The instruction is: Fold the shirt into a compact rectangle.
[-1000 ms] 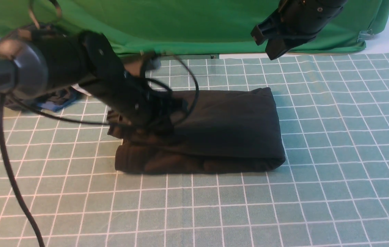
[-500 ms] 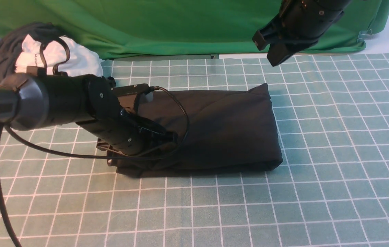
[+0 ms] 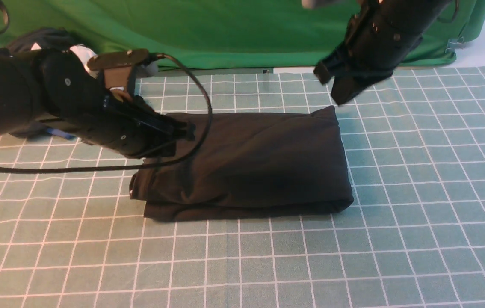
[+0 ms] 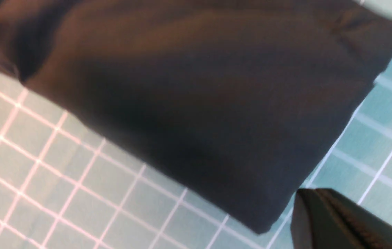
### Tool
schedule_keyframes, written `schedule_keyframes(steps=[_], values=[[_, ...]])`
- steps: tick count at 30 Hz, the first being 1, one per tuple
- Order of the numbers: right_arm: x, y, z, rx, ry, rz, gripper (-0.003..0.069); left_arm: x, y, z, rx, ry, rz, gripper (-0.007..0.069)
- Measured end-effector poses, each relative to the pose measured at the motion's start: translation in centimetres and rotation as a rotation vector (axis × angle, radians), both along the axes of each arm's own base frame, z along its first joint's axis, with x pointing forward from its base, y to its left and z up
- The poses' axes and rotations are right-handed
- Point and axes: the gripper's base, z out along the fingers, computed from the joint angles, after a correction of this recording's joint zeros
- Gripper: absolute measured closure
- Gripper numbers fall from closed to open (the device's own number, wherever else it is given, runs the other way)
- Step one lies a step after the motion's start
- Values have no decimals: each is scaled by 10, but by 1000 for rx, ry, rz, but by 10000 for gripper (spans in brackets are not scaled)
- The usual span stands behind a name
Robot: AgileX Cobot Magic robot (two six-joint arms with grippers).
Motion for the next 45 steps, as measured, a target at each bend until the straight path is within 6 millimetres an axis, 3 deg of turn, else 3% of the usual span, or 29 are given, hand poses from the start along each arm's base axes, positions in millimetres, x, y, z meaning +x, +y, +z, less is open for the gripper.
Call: schedule_keyframes(steps=[5,9,13,16,22,23,26,28,29,31,32,35,38,40,45], values=[[-8,-1,-42,-55,106,13,662,6,-2,-41,28,159,-1,612],[-9,0,-75,-85,163,18,662,8,-3,-63,33,243,24,612],[-4,2,-109,-120,231,18,662,9,-3,-72,31,274,35,612],[-2,2,-124,-148,264,22,662,8,-3,-70,27,272,39,612],[1,-8,-133,-272,267,44,662,1,-2,-43,11,231,30,612],[2,-10,-133,-292,258,42,662,-4,-1,-26,0,196,25,612],[3,-12,-133,-296,256,36,662,-12,0,-5,-13,156,17,612],[5,-17,-133,-293,258,13,662,-28,3,27,-33,95,5,612],[5,-17,-133,-292,259,9,662,-29,3,29,-35,91,4,612],[5,-18,-127,-271,251,-3,662,-41,5,49,-48,48,-3,612],[3,-16,-116,-227,226,-8,662,-53,7,65,-62,1,-7,612],[-2,-6,-87,-117,119,16,662,-78,13,88,-83,-84,-9,612],[-4,5,-68,-41,2,42,662,-105,20,97,-99,-151,-3,612],[-3,9,-68,-25,-20,45,662,-122,24,95,-105,-172,0,612],[7,14,-104,-65,43,49,662,-166,34,81,-129,-198,8,612]])
